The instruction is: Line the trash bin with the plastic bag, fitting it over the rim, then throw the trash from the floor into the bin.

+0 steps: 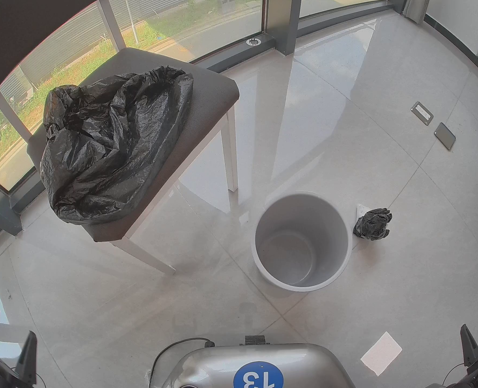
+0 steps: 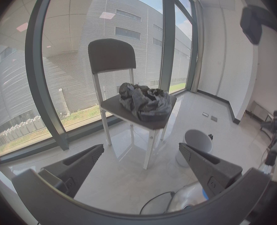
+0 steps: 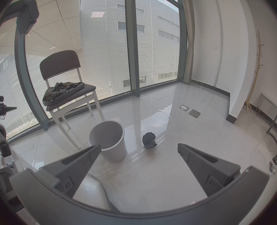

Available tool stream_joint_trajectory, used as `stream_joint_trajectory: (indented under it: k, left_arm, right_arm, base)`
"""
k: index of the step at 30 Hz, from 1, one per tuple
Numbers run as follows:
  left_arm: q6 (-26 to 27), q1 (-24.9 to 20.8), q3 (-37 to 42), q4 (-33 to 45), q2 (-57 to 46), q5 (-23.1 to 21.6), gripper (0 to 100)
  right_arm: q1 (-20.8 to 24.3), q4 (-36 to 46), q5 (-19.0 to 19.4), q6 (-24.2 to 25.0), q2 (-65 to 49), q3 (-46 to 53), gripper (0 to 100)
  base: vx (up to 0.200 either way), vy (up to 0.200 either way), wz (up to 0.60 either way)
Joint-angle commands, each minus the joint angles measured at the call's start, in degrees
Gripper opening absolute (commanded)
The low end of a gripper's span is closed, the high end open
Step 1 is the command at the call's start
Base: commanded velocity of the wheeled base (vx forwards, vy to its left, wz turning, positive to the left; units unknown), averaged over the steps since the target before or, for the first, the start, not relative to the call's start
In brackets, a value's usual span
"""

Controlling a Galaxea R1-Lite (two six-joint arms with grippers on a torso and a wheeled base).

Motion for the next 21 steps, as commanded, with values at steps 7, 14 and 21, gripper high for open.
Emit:
stream_joint_trajectory:
  k: [7,14,21]
  left_arm:
    - [-3.4,-0.3,-24.8,13.0,26.0,2.8,100]
    - [-9.6,0.4,-39.5,31.7,40.5,4.5,100]
    - [-19.0,-1.6,-47.8,32.2,52.0,4.4,100]
  right_arm:
    - [0.0,0.0,0.1,-0.5,-0.9,0.9,100]
    - [0.0,0.0,0.1,-0.3,-0.9,0.9,100]
    - [0.0,0.0,0.1,-0.3,-0.9,0.9,100]
  base:
    - [0.0,0.0,0.0]
    - [0.0,0.0,0.0]
    - [0.0,0.0,0.0]
